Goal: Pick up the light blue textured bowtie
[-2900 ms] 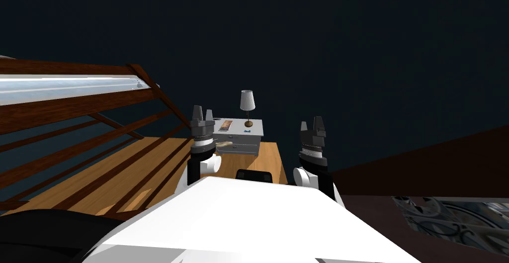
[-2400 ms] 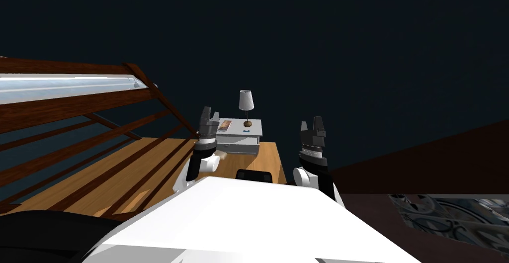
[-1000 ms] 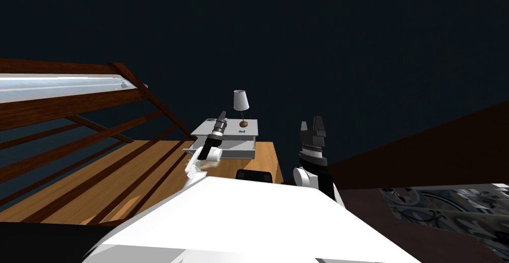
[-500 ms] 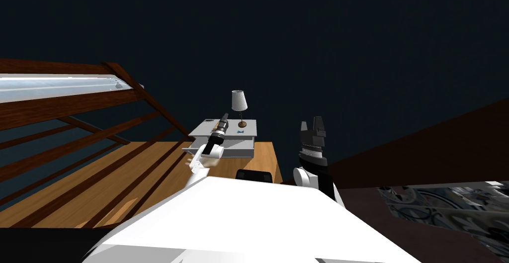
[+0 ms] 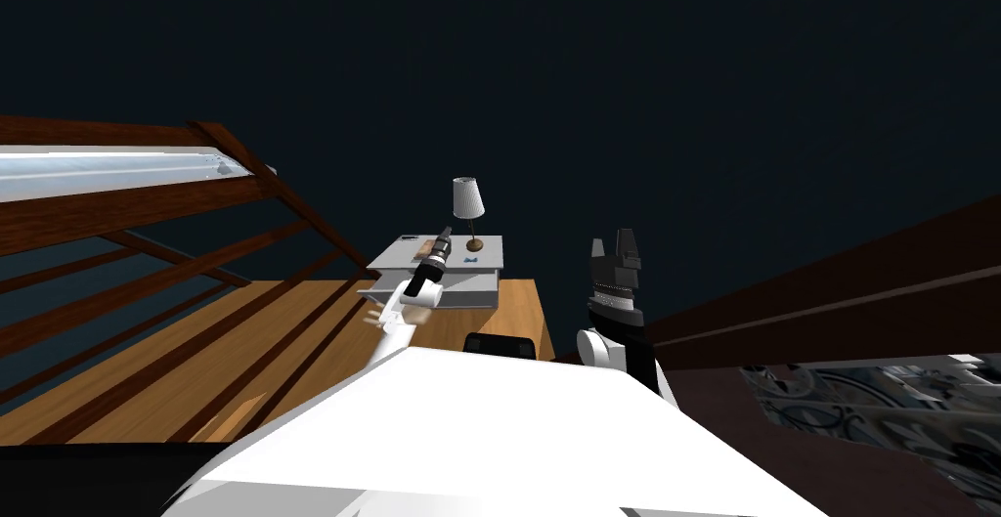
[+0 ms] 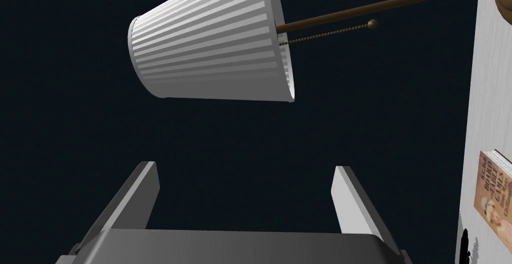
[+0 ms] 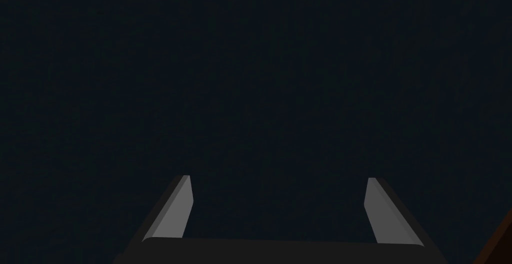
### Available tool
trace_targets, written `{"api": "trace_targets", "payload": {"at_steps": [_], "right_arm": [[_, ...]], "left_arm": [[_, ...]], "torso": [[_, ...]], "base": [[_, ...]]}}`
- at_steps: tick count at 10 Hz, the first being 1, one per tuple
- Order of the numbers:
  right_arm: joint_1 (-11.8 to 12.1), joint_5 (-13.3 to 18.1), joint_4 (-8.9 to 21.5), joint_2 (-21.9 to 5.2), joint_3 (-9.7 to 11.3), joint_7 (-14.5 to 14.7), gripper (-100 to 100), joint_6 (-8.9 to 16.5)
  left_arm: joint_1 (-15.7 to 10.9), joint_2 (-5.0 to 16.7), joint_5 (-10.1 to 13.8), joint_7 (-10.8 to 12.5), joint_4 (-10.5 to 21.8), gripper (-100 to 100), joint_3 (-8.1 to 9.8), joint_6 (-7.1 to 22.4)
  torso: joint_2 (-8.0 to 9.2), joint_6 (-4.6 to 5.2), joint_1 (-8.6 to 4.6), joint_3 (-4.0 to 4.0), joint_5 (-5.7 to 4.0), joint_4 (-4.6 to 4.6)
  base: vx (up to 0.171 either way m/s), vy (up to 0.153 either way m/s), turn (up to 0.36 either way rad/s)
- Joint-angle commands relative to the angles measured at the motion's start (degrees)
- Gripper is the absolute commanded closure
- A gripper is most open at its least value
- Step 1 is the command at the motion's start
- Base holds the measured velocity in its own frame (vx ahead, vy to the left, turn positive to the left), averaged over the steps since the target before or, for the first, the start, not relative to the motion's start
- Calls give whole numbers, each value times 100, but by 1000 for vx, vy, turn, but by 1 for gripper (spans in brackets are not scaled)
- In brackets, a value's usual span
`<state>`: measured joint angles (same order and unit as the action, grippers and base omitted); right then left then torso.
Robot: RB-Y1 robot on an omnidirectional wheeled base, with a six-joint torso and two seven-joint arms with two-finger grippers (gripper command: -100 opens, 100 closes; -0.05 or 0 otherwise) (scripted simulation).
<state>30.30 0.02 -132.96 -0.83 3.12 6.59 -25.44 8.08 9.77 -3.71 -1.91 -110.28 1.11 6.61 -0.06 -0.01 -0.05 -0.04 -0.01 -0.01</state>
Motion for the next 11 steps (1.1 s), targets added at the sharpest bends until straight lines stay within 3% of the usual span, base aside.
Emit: {"api": "trace_targets", "payload": {"at_steps": [1,2,7,10,11], "right_arm": [[0,0,0,0,0,0,0,0],[0,0,0,0,0,0,0,0],[0,0,0,0,0,0,0,0],[0,0,0,0,0,0,0,0],[0,0,0,0,0,0,0,0]], "left_arm": [[-113,17,9,20,157,-100,26,286],[-287,12,7,43,380,-100,57,479],[-465,7,7,61,611,-100,91,1057],[-832,2,14,84,1097,-100,165,1581],[-832,2,14,84,1097,-100,165,1736]], "torso": [[0,0,0,0,0,0],[-1,0,0,-1,0,0],[-3,-1,4,-2,1,-1],[-4,-1,4,-3,1,-1],[-8,0,2,-5,0,-2]], "base": [[17,-13,-17],[25,-15,-24],[19,-5,-11],[31,-2,-21],[33,0,-16]]}}
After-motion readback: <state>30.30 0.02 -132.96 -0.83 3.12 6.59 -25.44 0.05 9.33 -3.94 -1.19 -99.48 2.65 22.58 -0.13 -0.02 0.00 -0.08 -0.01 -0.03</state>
